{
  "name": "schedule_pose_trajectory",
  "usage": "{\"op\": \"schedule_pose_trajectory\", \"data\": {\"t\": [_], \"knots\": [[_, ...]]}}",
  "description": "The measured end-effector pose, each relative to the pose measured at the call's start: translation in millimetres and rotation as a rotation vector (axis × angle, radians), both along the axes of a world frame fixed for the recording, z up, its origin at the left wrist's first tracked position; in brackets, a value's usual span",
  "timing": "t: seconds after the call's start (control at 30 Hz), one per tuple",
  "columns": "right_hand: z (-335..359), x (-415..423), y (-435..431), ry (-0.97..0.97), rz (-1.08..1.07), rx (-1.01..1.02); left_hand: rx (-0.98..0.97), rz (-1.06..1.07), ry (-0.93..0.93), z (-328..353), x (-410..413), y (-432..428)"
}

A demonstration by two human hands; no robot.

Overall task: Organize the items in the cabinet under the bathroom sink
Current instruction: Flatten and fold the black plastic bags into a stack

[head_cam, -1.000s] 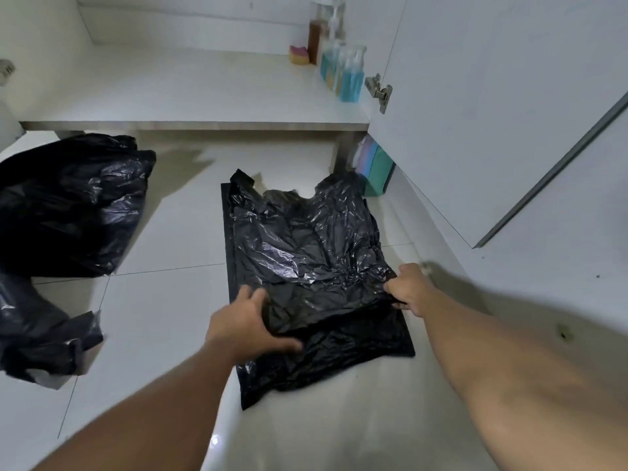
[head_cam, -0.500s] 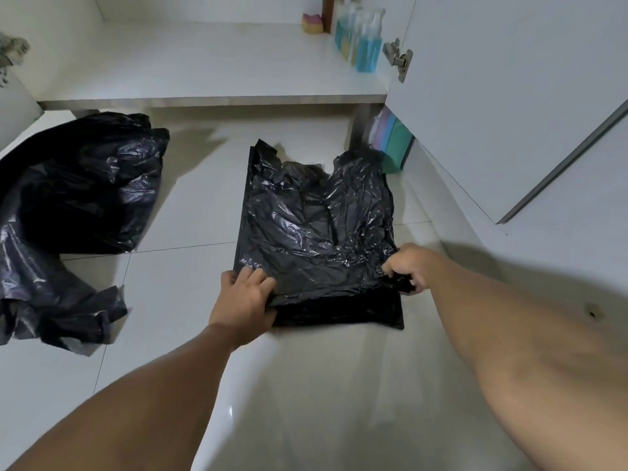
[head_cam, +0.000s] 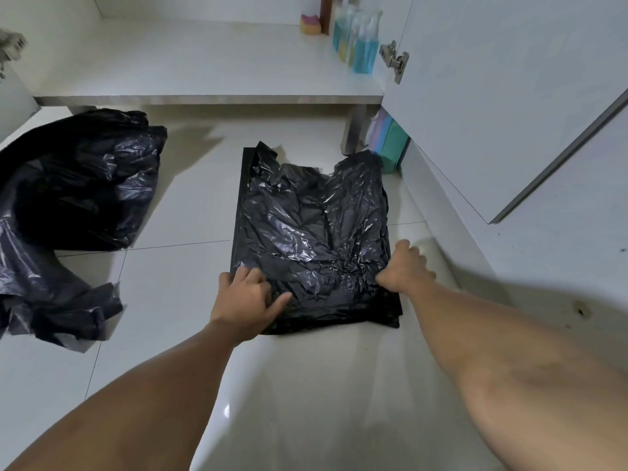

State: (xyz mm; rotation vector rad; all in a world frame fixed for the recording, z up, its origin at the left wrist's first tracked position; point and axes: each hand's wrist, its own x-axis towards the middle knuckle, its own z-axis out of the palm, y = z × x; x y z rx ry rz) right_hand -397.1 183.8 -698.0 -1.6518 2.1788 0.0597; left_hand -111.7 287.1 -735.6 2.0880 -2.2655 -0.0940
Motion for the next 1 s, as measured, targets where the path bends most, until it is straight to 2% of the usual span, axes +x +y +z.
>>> {"op": "schedule_pose_trajectory", "data": {"t": [0.03,0.1,0.13,0.23,0.3,0.37,0.43,0.57,0.7,0.83,1.0], "knots": [[0,2,0,0.014,0.045,-0.149,-0.021,-0.001,0.041,-1,-3,-6],[-3,8,-1,-0.03,0.188,-0.33,0.087,-0.022,0.052,-1,-10,-17],[-5,12,0,-0.076,0.273,-0.314,0.189,-0.031,0.04,-1,-12,-22],[-18,13,6,-0.088,0.445,-0.008,0.36,-0.021,0.021,-3,-16,-26],[-23,10,7,-0.005,0.464,0.01,0.315,-0.02,-0.058,-5,-18,-25],[-20,12,1,0.04,0.467,-0.163,0.164,-0.009,-0.103,-2,-22,-30],[-18,18,-10,0.0,0.457,-0.289,0.03,0.022,-0.042,1,-29,-43],[-20,45,-32,-0.097,0.542,-0.344,-0.078,-0.017,0.044,3,-54,-77],[-30,70,-60,-0.112,0.672,-0.341,0.024,-0.02,0.016,-6,-63,-111],[-51,81,-93,0.0,0.785,-0.274,0.14,-0.004,-0.057,-34,-56,-126],[-78,68,-155,0.055,0.732,-0.274,0.087,-0.017,0.021,-68,-44,-119]]}}
